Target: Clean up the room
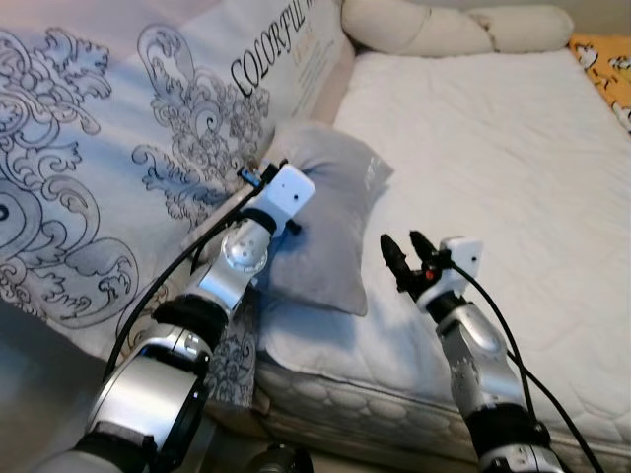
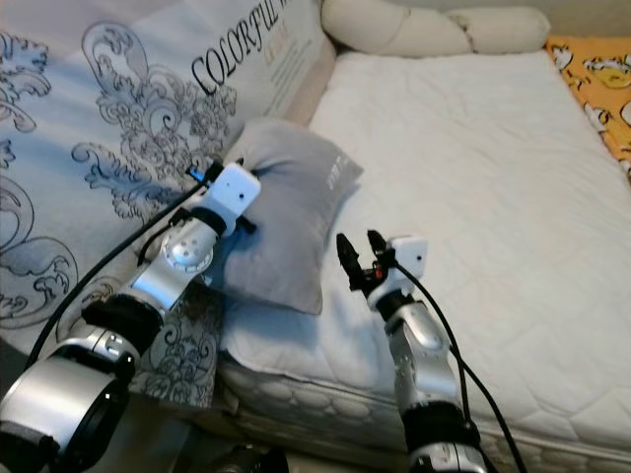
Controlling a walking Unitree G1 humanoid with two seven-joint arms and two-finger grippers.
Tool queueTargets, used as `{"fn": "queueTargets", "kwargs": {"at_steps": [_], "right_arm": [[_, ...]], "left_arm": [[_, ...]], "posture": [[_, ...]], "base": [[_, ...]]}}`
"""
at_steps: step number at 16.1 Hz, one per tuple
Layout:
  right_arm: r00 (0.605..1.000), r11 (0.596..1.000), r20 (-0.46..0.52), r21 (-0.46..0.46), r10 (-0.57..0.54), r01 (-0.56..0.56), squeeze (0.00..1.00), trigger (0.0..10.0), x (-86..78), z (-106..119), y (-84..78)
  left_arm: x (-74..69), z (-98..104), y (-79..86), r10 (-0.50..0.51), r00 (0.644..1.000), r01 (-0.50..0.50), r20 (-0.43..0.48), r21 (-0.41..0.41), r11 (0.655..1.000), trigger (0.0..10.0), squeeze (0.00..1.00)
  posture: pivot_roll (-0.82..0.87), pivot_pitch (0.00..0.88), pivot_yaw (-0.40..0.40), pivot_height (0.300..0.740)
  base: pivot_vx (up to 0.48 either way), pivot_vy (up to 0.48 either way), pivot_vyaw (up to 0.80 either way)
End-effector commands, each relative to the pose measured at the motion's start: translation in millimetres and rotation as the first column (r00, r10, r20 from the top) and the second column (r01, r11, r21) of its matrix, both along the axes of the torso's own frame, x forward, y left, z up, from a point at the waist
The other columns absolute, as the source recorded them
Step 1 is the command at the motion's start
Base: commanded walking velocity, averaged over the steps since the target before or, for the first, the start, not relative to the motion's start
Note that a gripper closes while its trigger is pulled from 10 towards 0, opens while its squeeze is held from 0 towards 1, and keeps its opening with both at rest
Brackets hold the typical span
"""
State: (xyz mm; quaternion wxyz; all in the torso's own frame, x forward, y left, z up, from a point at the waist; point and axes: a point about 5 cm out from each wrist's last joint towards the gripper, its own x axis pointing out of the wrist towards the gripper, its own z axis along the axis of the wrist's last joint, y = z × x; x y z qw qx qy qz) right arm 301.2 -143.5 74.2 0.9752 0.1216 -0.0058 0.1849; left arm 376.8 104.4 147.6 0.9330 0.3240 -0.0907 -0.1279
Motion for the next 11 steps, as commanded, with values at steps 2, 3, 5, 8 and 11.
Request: {"fn": "queueTargets", "kwargs": {"at_steps": [2,3,5,8,11], "right_arm": [[1.000,1.000,0.006,-0.014,0.027,-0.027,1.00,10.0,-3.4,1.8,4.4],[0.999,0.999,0.005,-0.018,0.038,-0.038,1.00,10.0,-5.7,1.4,6.0],[0.996,0.996,0.000,-0.033,0.089,-0.089,1.00,10.0,-12.9,1.1,12.3],[0.992,0.991,0.010,-0.050,0.126,-0.126,1.00,10.0,-23.6,6.7,10.6],[0.995,0.991,0.006,-0.087,0.102,-0.101,1.00,10.0,-32.4,8.3,0.5]], "left_arm": [[5.7,19.9,4.9,0.039,0.993,-0.041,0.113,0.014,0.999,0.0,0.00],[6.7,21.0,5.9,0.056,0.990,-0.060,0.128,0.024,0.998,0.0,0.00],[8.6,17.3,6.9,0.079,0.990,-0.083,0.117,0.033,0.996,0.0,0.00],[4.2,-7.5,1.9,0.086,0.996,-0.087,0.009,0.032,0.996,0.0,0.00],[-5.6,-36.4,-4.9,0.110,0.991,-0.103,-0.075,0.088,0.991,0.0,0.00]], "posture": [[-0.01,0.000,0.147,0.740],[-0.01,0.000,0.148,0.740],[-0.02,0.000,0.147,0.740],[-0.04,0.000,0.138,0.740],[-0.10,0.000,0.129,0.740]], "base": [[0.000,0.000,0.00],[0.000,0.000,0.00],[0.000,0.000,0.00],[0.000,0.000,0.00],[0.000,0.000,0.00]]}}
